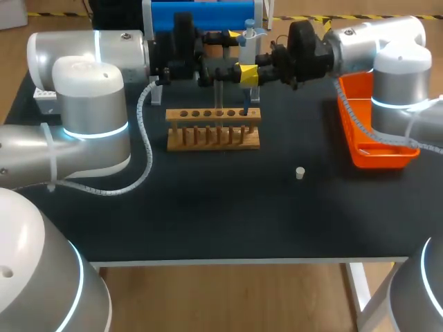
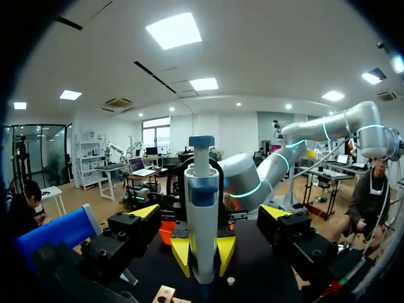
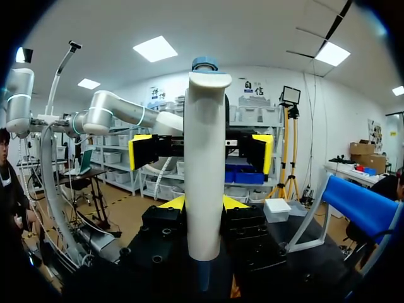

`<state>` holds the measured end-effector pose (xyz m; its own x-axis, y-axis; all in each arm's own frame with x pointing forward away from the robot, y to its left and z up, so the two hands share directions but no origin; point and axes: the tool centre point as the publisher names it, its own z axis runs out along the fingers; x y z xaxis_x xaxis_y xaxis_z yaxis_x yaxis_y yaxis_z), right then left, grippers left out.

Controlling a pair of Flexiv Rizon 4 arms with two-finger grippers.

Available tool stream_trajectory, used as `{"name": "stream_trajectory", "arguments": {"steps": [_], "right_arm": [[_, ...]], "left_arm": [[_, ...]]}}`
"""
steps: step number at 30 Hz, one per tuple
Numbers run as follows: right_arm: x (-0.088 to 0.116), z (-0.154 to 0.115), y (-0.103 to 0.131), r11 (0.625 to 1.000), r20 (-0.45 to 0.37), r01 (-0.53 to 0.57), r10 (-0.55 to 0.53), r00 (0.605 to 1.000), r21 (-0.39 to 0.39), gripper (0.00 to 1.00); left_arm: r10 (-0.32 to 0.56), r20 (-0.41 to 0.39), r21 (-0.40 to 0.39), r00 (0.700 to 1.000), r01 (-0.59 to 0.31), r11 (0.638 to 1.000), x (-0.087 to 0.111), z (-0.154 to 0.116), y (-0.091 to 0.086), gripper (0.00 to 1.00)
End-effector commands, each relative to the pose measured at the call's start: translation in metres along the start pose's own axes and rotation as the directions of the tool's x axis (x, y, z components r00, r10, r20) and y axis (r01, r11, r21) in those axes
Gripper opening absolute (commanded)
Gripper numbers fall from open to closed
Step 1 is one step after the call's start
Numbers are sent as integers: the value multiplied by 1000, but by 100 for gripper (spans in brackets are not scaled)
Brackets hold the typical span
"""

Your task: Invert the test tube, pick up the pipette, mount the tip to pipette, aspirate from beaker and dispense into the tube, eject the tip, return the pipette, and cap with the stopper.

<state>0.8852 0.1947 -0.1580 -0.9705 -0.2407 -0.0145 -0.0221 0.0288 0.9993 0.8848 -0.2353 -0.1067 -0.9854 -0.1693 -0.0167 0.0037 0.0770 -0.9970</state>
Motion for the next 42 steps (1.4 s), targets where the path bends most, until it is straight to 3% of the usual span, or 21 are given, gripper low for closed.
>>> {"name": "stream_trajectory", "arguments": {"steps": [1,3,5,7,8,11,16,17,18,26,27,28,29,35,42], "right_arm": [[-1,1,-1,1000,5,0,0,1000,1,0],[-2,2,0,1000,7,2,-2,1000,1,0],[-2,2,0,1000,8,3,-3,1000,1,0],[-3,3,1,1000,8,3,-3,1000,1,0],[-3,4,1,1000,8,4,-4,1000,2,0],[-3,4,1,1000,5,6,-6,1000,2,0],[-3,5,1,1000,3,7,-7,1000,2,0],[-3,5,1,1000,2,7,-7,1000,2,0],[-3,5,1,1000,2,7,-7,1000,2,0],[-3,5,1,1000,-3,5,-5,1000,8,0],[-4,6,1,1000,-3,4,-4,1000,9,39],[-4,6,1,1000,-3,2,-2,1000,12,84],[-4,5,1,1000,-3,0,0,1000,14,100],[-2,0,1,1000,-7,-6,6,1000,14,100],[5,-25,0,1000,2,-19,19,1000,9,100]], "left_arm": [[1,1,3,1000,-1,1000,0,0,1,77],[1,1,3,1000,-1,1000,0,0,1,75],[1,1,3,1000,-1,1000,0,0,1,55],[1,1,3,1000,-1,1000,0,0,1,45],[1,1,3,1000,-1,1000,0,0,1,31],[1,1,3,1000,-1,1000,0,0,1,25],[1,1,3,1000,-1,1000,0,0,1,24],[1,1,3,1000,-1,1000,0,0,1,18],[1,1,3,1000,-1,1000,0,0,1,1],[1,1,3,1000,-1,1000,0,0,1,0],[1,1,3,1000,-1,1000,0,0,1,0],[1,1,3,1000,-1,1000,0,0,1,0],[1,1,3,1000,-1,1000,0,0,1,0],[1,1,3,1000,-1,1000,0,0,1,0],[1,1,3,1000,-1,1000,0,0,1,0]]}}
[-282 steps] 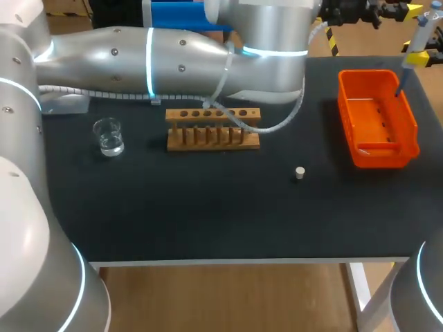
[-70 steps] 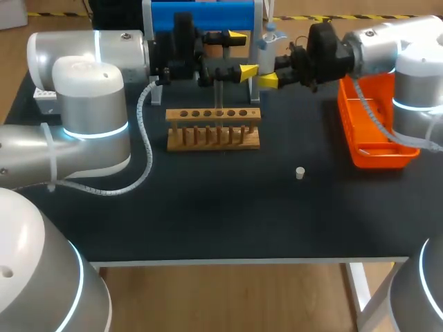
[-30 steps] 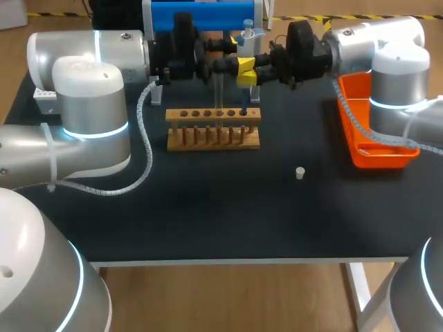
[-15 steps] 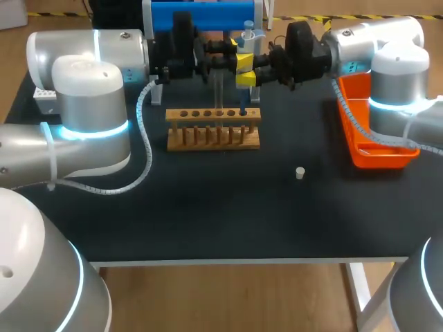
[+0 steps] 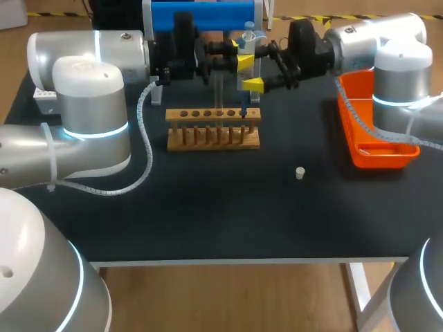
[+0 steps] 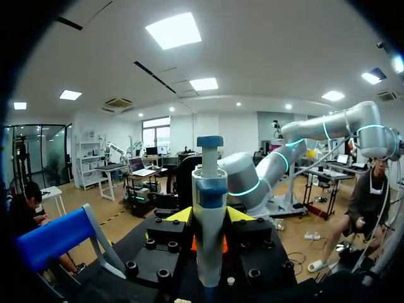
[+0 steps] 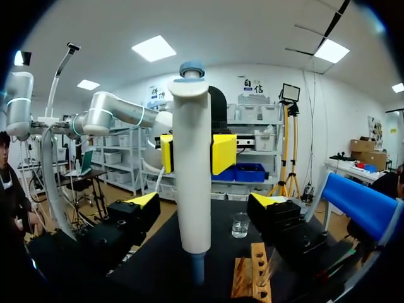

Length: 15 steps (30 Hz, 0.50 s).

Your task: Invert the test tube, pick up the pipette, mount the tip to pipette, aspirate from beaker and dispense into the tube, eject the tip, return the pipette, and cap with the stopper.

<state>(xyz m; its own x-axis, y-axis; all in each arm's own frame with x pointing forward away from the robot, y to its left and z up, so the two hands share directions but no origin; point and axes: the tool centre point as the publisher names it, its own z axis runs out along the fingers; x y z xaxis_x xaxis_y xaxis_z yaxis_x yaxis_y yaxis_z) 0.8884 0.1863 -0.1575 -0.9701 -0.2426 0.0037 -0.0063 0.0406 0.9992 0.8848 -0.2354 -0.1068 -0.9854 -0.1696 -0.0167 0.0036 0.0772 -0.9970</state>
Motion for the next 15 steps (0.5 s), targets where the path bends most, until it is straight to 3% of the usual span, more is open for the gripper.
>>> {"name": "stream_trajectory", "arguments": {"steps": [1,7,15], "right_arm": [[7,-21,0,1000,6,-1,1,1000,1,100],[4,-51,3,1000,59,-2,2,998,-3,100],[-22,-74,6,999,155,-31,27,988,25,100]], "left_arm": [[1,1,3,1000,-1,1000,0,0,0,0],[1,1,3,1000,-1,1000,0,0,0,0],[1,1,3,1000,-1,1000,0,0,0,0]]}}
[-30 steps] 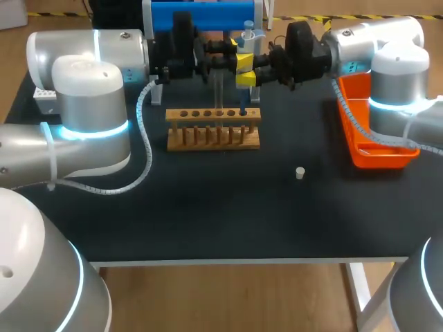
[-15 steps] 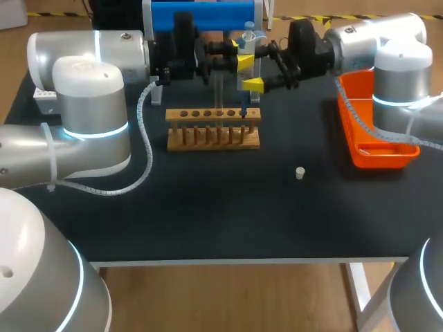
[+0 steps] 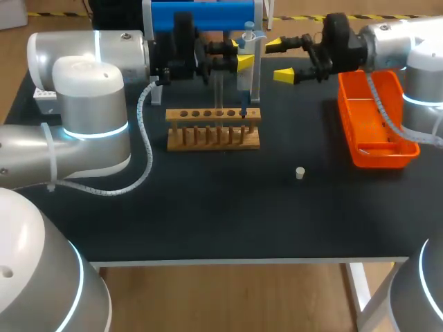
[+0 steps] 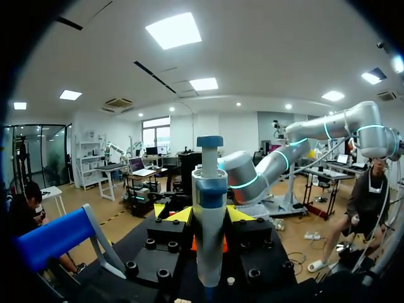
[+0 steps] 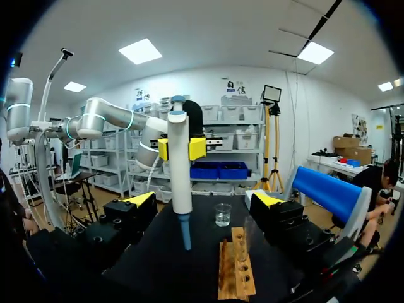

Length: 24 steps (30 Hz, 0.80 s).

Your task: Invert the test tube, pick up the pipette, mount the tip to pipette, aspirate from beaker and dispense into the tube, eject the tip, return the pipette, and cap with the stopper.

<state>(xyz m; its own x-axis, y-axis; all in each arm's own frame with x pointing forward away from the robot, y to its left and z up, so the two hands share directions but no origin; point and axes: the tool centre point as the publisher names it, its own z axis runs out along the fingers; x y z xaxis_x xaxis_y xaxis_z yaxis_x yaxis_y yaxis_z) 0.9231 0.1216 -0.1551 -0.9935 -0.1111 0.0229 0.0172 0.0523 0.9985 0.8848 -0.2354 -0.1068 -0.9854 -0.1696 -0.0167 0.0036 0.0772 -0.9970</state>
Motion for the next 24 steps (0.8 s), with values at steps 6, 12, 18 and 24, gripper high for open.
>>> {"name": "stream_trajectory", "arguments": {"steps": [6,12,18,24], "right_arm": [[-32,4,15,999,88,-9,5,996,43,100],[-60,16,23,998,146,-8,-2,989,70,100],[-82,24,27,994,196,-4,-17,980,105,100],[-104,29,25,991,234,-22,-9,972,130,100]], "left_arm": [[1,1,3,1000,-1,1000,0,0,0,0],[1,1,3,1000,-1,1000,0,0,0,0],[1,1,3,1000,-1,1000,0,0,0,0],[1,1,3,1000,-1,1000,0,0,0,0]]}}
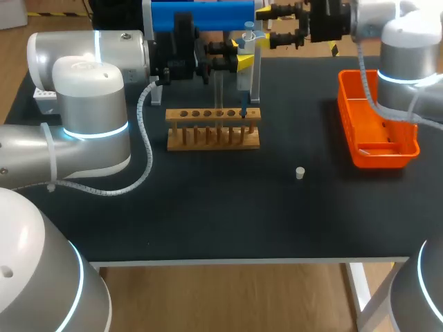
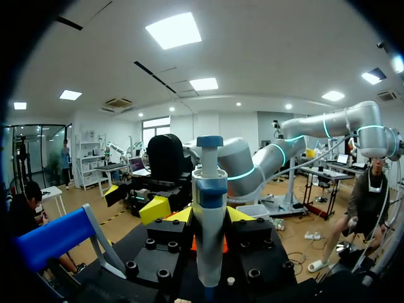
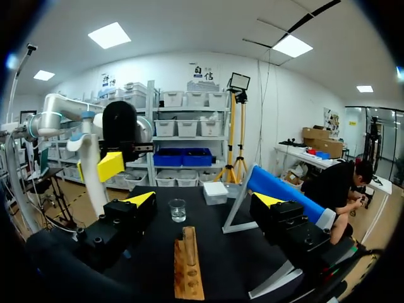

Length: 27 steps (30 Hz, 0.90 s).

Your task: Invert the test tube, pick up the pipette, mount the tip to pipette, aspirate from beaker and dispense into the tube, eject the tip, return the pipette, and cap with the stopper.

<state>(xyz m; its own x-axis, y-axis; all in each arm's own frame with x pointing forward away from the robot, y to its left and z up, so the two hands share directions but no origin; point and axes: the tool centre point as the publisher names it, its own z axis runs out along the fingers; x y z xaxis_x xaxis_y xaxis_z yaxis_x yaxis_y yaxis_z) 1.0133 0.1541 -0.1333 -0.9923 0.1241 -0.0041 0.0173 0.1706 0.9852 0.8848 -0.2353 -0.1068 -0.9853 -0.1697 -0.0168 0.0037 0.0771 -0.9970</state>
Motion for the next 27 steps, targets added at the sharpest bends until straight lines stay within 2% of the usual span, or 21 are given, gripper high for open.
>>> {"name": "stream_trajectory", "arguments": {"steps": [1,7,17,27], "right_arm": [[-12,12,1,1000,4,0,0,1000,24,100],[-26,22,-5,995,40,43,-46,998,90,100],[-47,32,-23,995,93,-16,6,996,100,100],[-70,40,-35,993,144,-26,9,990,115,100]], "left_arm": [[1,1,3,1000,-1,1000,0,0,0,0],[1,1,3,1000,-1,1000,0,0,0,0],[1,1,3,1000,-1,1000,0,0,0,0],[1,1,3,1000,-1,1000,0,0,0,0]]}}
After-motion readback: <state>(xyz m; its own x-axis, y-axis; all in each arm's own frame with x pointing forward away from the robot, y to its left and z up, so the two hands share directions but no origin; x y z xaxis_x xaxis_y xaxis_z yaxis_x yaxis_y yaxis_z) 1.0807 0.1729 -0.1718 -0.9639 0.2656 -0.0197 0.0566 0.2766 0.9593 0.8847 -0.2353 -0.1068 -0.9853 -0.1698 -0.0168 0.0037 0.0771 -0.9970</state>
